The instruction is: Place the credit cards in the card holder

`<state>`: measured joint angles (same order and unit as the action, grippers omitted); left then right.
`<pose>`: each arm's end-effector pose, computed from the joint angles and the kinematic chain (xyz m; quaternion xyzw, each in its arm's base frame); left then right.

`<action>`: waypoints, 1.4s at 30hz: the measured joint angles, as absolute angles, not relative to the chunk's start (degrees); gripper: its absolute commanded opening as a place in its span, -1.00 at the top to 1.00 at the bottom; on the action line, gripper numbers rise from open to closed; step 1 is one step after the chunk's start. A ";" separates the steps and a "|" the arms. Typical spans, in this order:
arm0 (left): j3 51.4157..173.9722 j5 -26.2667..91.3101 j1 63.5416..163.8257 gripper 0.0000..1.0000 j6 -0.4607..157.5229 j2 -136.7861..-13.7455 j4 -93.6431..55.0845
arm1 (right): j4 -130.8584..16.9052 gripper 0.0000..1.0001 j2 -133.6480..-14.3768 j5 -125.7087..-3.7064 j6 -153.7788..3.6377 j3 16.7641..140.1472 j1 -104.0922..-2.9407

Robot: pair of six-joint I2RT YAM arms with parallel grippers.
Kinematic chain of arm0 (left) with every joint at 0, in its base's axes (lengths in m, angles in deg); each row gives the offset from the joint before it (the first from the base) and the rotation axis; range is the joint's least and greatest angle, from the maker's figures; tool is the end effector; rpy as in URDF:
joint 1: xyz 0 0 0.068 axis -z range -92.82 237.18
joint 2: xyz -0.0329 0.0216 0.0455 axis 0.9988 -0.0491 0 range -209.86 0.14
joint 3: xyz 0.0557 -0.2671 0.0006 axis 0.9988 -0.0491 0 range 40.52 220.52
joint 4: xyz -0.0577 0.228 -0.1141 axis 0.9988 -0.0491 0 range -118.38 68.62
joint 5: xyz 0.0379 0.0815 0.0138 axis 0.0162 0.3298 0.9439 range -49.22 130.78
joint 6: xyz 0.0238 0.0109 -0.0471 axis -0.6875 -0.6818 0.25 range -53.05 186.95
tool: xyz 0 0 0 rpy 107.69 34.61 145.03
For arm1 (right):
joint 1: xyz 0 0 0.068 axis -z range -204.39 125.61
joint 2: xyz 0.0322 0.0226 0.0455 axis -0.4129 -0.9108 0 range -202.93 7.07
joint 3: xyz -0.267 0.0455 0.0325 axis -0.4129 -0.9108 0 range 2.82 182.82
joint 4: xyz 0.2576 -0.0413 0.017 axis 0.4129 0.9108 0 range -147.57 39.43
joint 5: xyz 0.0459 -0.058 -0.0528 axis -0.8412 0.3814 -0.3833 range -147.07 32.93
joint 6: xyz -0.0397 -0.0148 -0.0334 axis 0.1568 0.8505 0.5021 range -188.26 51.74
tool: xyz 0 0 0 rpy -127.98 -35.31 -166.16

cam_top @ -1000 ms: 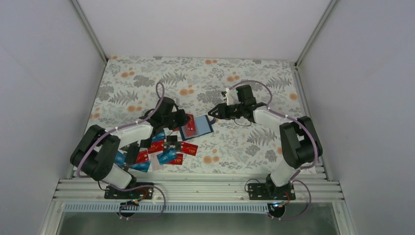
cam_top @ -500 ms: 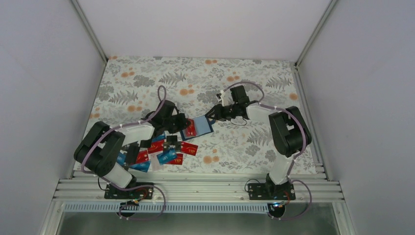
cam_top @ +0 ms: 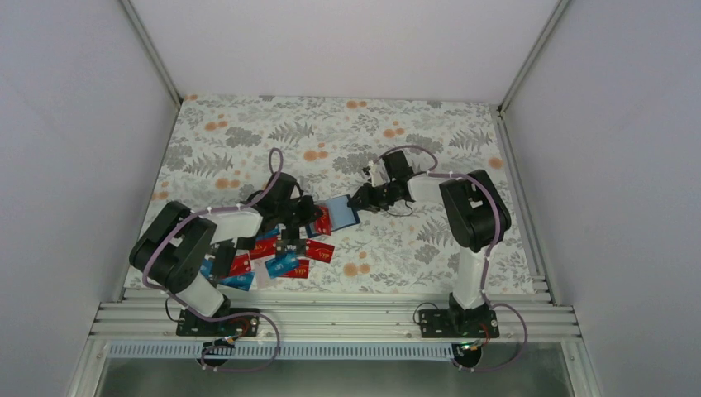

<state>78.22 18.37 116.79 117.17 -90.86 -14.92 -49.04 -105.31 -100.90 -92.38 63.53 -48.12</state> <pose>0.2474 -0.1560 0.1390 -0.0929 0.9102 -0.3701 0.1608 0.3279 0.1710 0.1161 -0.0928 0.8968 0.4265 0.0718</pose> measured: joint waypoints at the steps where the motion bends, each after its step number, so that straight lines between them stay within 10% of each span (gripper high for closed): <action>1: 78.24 18.15 116.81 0.95 117.17 -90.99 -14.75 | -49.01 0.56 -105.70 -100.75 -92.35 63.51 -48.12; 42: 81.45 12.12 114.93 0.95 121.36 -96.22 -15.71 | -51.00 0.59 -105.94 -101.21 -91.06 62.50 -48.09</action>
